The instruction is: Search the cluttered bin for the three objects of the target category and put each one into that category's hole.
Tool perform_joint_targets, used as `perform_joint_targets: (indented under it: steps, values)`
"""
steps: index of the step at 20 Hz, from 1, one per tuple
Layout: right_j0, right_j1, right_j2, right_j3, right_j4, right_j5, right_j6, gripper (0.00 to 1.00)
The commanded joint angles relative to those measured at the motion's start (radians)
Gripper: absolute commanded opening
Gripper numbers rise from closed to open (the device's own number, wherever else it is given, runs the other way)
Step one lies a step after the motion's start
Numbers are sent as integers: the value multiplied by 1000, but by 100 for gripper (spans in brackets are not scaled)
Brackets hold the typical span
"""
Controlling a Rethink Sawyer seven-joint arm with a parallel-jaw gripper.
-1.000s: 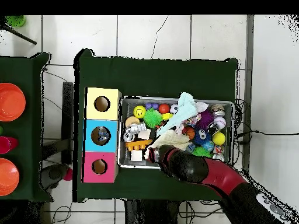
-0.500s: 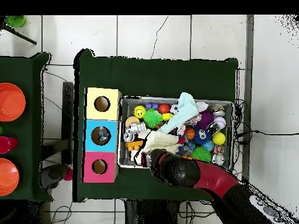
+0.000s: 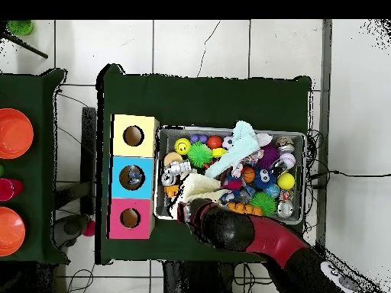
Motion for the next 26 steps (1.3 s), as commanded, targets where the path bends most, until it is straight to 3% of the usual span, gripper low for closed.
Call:
perform_joint_targets:
  steps: [1,15,21,26]
  values:
    - [26,-48,67,41,92,-81,282,0]
    - [140,-146,28,91,200,-96,311,0]
    - [174,-230,31,121,259,-49,318,0]
    - [202,-209,-20,100,251,-56,278,0]
